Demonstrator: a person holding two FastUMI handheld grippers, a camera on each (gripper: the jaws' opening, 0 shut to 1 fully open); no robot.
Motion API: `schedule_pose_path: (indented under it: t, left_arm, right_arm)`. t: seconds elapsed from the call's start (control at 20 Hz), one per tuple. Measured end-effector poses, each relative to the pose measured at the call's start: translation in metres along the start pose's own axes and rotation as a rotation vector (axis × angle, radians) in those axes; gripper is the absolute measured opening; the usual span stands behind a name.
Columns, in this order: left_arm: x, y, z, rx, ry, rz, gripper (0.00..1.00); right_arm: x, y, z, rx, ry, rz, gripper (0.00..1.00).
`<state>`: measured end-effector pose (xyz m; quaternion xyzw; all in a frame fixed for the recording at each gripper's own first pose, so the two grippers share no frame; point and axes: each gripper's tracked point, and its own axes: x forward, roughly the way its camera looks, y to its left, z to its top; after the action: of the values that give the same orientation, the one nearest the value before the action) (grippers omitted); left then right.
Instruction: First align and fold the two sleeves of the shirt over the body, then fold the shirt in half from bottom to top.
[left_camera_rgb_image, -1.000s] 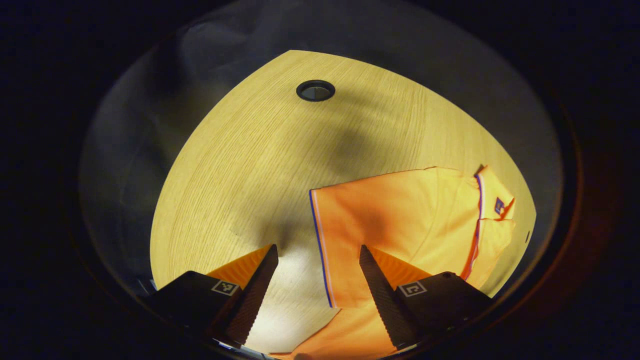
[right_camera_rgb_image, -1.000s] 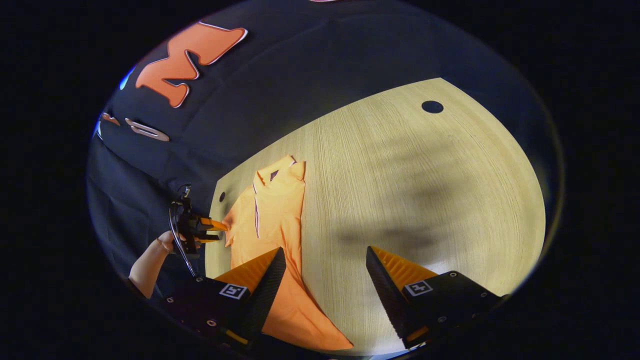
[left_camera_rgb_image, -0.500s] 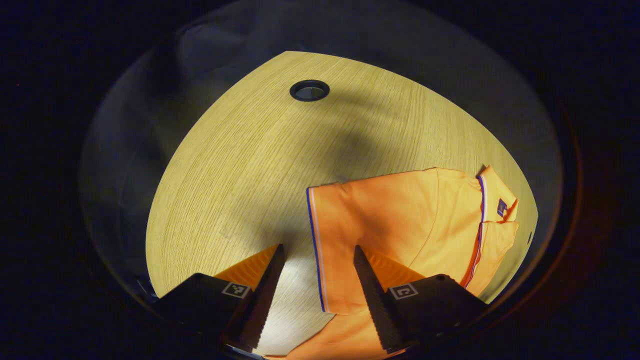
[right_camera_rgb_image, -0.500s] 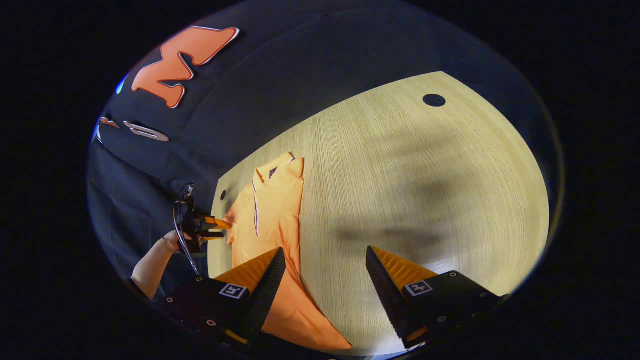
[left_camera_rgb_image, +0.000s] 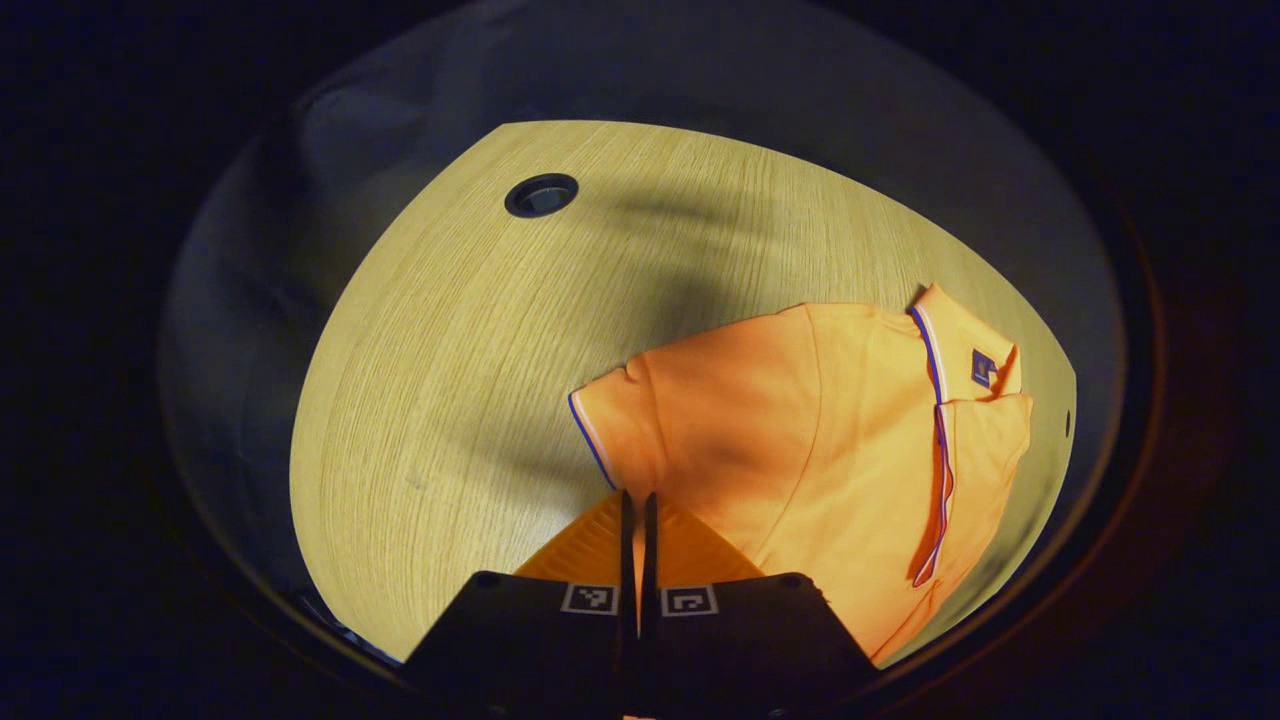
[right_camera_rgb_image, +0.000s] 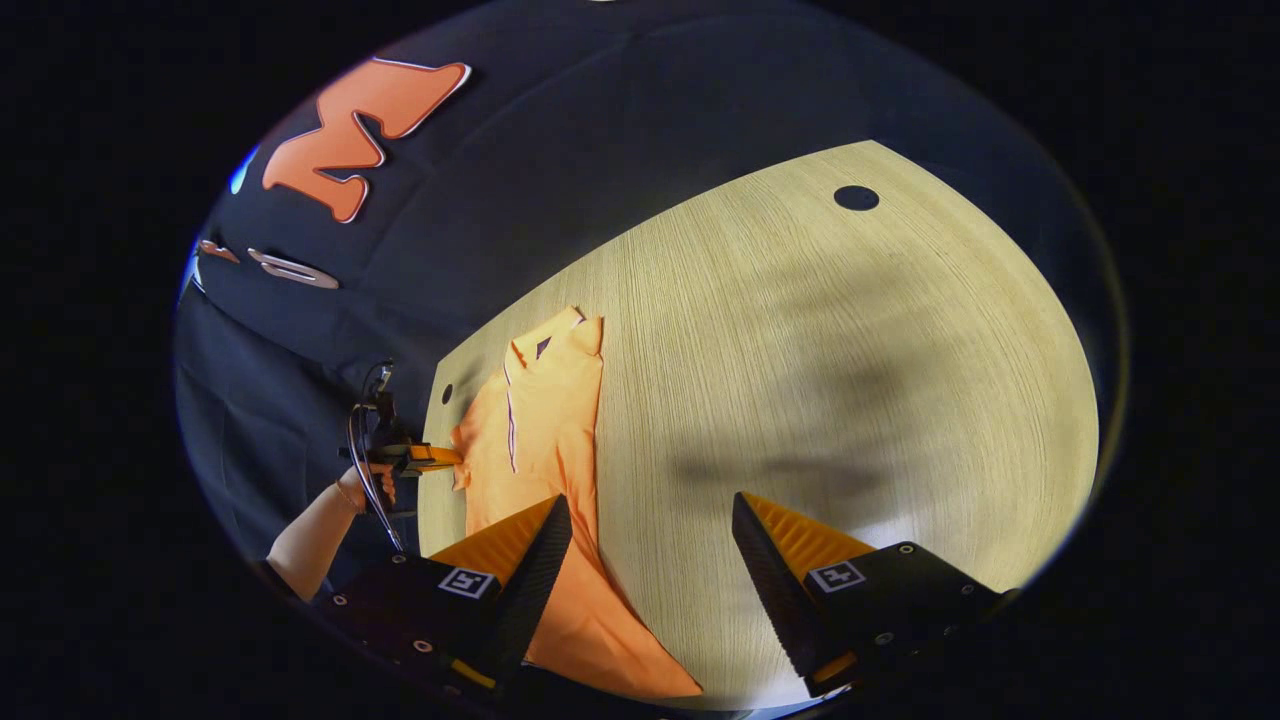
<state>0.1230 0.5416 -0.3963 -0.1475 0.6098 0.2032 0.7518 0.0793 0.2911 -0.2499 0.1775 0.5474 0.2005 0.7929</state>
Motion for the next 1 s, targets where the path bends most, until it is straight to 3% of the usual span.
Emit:
schedule_pose_path:
  t: [0.1,0.4,0.6,0.85,0.95,1.0]
  left_arm:
    - [-0.002,-0.004,-0.002,-0.036,-0.009,-0.024,0.01]
    - [-0.052,-0.036,0.021,0.032,-0.119,-0.108,0.01]
    - [-0.088,-0.112,0.012,0.089,-0.142,-0.275,0.01]
    - [-0.116,-0.216,-0.037,0.199,-0.071,-0.456,0.02]
    - [-0.128,-0.250,-0.054,0.205,-0.051,-0.522,0.18]
    - [-0.133,-0.261,-0.061,0.196,-0.049,-0.547,0.42]
  right_arm:
    - [0.002,0.001,-0.001,-0.010,-0.002,0.004,0.98]
    - [0.000,0.007,-0.009,-0.036,0.000,0.024,0.98]
    - [-0.004,0.016,-0.013,-0.043,-0.003,0.047,0.98]
    - [-0.014,0.025,-0.023,-0.065,-0.002,0.050,0.99]
    - [-0.018,0.031,-0.027,-0.074,-0.009,0.052,0.98]
    - [-0.018,0.033,-0.028,-0.077,-0.011,0.051,0.98]
